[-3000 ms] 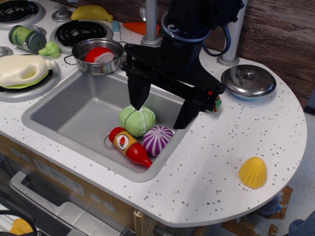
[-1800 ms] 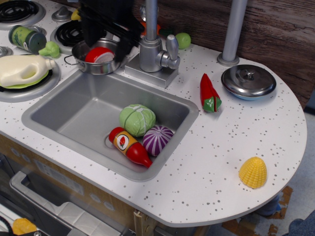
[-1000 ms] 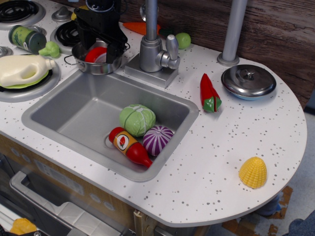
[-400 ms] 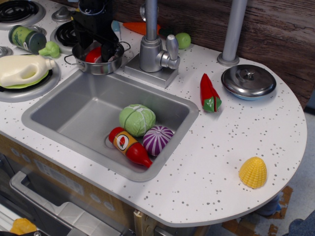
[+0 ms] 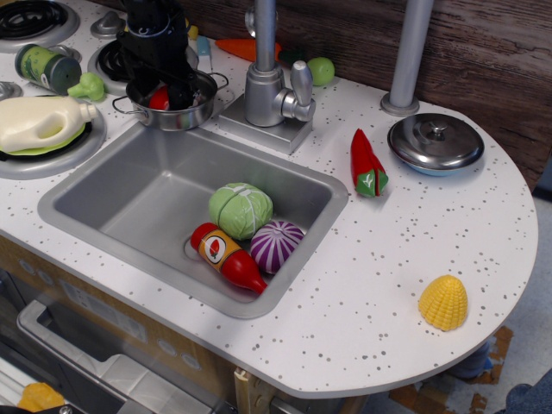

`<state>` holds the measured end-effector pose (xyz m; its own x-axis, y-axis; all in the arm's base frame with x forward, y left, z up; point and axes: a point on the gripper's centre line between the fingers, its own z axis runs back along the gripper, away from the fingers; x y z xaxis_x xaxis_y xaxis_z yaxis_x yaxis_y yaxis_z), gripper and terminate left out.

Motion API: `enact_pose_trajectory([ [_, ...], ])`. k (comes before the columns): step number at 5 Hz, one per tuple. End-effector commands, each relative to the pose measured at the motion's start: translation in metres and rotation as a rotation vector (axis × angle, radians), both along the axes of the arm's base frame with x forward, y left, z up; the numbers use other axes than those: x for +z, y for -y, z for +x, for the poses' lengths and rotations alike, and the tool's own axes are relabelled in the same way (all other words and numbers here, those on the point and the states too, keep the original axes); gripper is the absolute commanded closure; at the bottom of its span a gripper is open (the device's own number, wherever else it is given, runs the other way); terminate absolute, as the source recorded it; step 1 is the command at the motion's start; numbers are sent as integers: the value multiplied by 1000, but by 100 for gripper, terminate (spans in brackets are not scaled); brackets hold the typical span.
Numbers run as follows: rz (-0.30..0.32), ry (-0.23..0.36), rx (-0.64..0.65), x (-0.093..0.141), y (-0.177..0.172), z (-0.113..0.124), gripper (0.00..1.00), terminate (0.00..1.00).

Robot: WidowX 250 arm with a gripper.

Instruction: Take sushi out of pan

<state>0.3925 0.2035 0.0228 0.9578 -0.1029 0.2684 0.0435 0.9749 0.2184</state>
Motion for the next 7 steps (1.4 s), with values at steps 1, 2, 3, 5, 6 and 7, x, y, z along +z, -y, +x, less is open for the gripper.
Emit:
enact_pose_trajectory([
  [1,17,51,-13,17,-9,11,100,0],
  [2,30,31,-13,29,-10,11,100,0],
  [3,66,14,-5,50,-14,6,100,0],
  [5,135,-15,101,93,0,-43,100,0],
  [6,142,-21,146,97,9,-76,100,0],
  [7,116,-23,181,85,14,-110,100,0],
])
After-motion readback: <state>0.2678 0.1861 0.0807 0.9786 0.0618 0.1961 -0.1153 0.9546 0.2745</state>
